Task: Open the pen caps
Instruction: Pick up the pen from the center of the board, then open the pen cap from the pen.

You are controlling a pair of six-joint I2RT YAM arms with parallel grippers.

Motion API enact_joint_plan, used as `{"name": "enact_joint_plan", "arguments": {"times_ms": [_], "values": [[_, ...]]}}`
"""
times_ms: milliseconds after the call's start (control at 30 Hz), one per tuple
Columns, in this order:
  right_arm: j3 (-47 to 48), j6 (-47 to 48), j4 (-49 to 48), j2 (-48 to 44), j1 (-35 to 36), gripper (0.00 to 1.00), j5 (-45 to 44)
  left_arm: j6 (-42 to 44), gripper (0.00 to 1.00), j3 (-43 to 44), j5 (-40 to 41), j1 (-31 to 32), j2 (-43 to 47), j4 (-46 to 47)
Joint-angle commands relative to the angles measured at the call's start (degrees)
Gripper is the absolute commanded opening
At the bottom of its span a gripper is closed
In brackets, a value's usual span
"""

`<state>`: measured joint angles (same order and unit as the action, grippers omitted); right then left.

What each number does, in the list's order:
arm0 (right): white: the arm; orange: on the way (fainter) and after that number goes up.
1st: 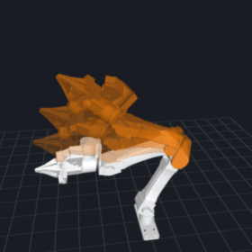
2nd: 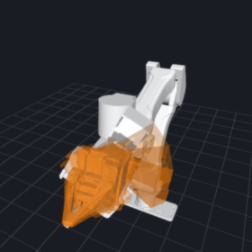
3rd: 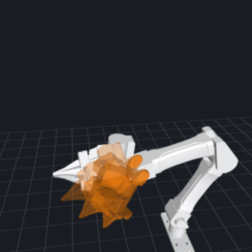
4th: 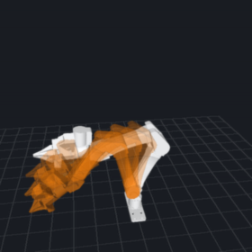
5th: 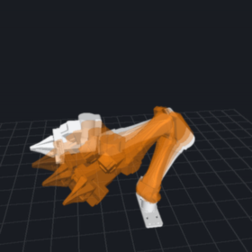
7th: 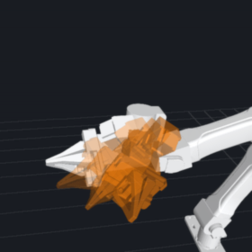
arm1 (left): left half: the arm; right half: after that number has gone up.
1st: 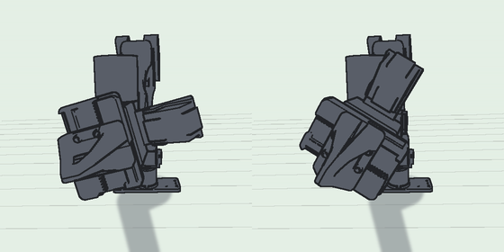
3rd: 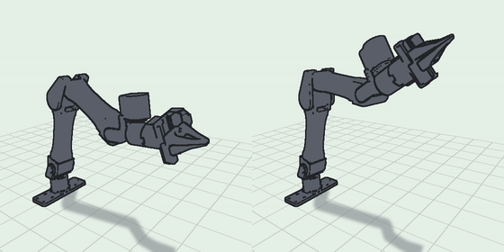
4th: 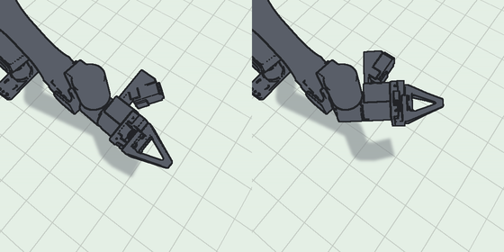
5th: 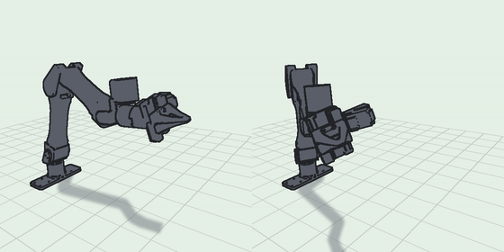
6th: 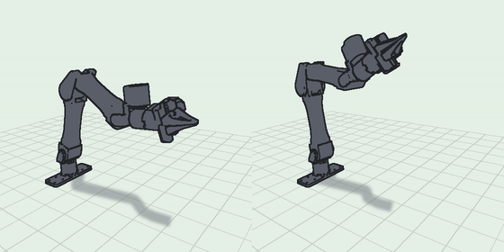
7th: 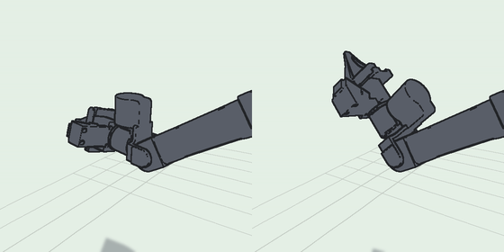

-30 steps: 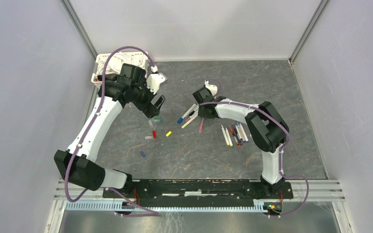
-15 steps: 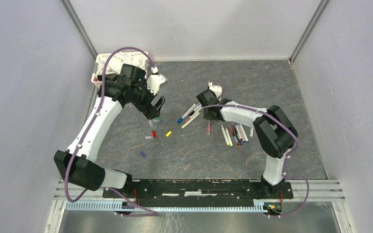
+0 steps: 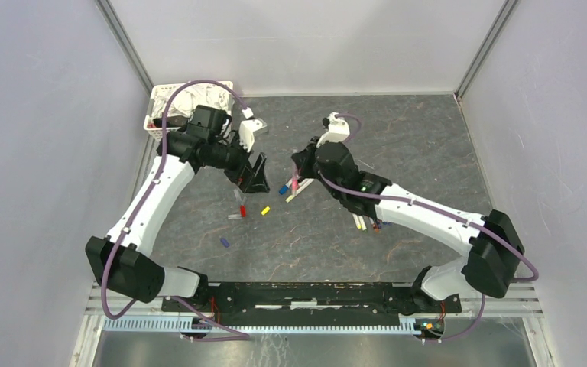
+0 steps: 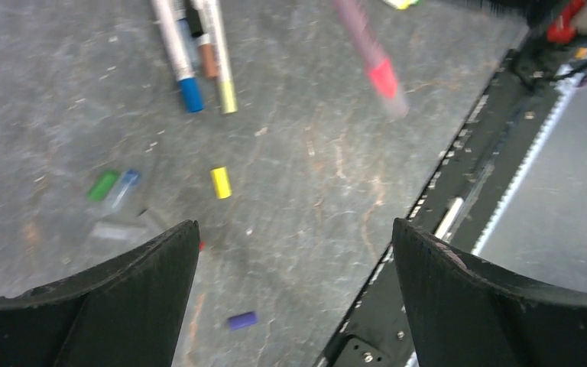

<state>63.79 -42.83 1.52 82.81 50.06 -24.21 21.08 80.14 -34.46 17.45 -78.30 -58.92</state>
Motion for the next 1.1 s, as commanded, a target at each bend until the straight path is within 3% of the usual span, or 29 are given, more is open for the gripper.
{"name": "enact_joint_plan", "arguments": {"times_ms": [0,133,333,467,667,800,900,967,1067], "values": [[1.2,-0.9,-10.0,-2.1,4.8,0.00,-5.5,-4.4,1.00,-3.0,-11.6,1.6,2.6,4.8],[-0.2,-0.6,-14.2,-3.0,8.3,0.00,-8.6,-6.6,1.00,-8.2,-17.3,2.2,5.8,10.1],[-0.3,-0.8,-17.0,-3.5,10.8,0.00,-11.1,-7.2,0.99,-9.5,-18.2,2.8,6.4,11.9],[0.3,-1.3,-17.5,-3.3,11.9,0.00,-11.2,-7.6,0.91,-9.6,-18.1,2.7,5.9,12.6],[-1.5,-1.3,-18.3,-4.6,13.1,0.00,-13.8,-7.9,0.68,-9.2,-16.7,2.7,5.3,13.1],[-3.3,-1.3,-18.6,-5.1,13.5,0.00,-15.2,-8.0,0.35,-9.2,-13.7,2.7,4.9,13.6],[-5.3,-1.5,-19.4,-6.3,13.7,0.00,-16.0,-6.9,0.04,-9.1,-11.5,2.7,4.3,12.9],[-6.4,-0.9,-20.0,-7.0,13.7,0.01,-16.0,-5.5,0.02,-8.8,-9.9,2.7,3.8,11.6],[-5.8,1.4,-17.4,-7.5,13.5,0.25,-14.5,-1.6,0.02,-8.2,-7.7,2.7,3.5,9.0]]}}
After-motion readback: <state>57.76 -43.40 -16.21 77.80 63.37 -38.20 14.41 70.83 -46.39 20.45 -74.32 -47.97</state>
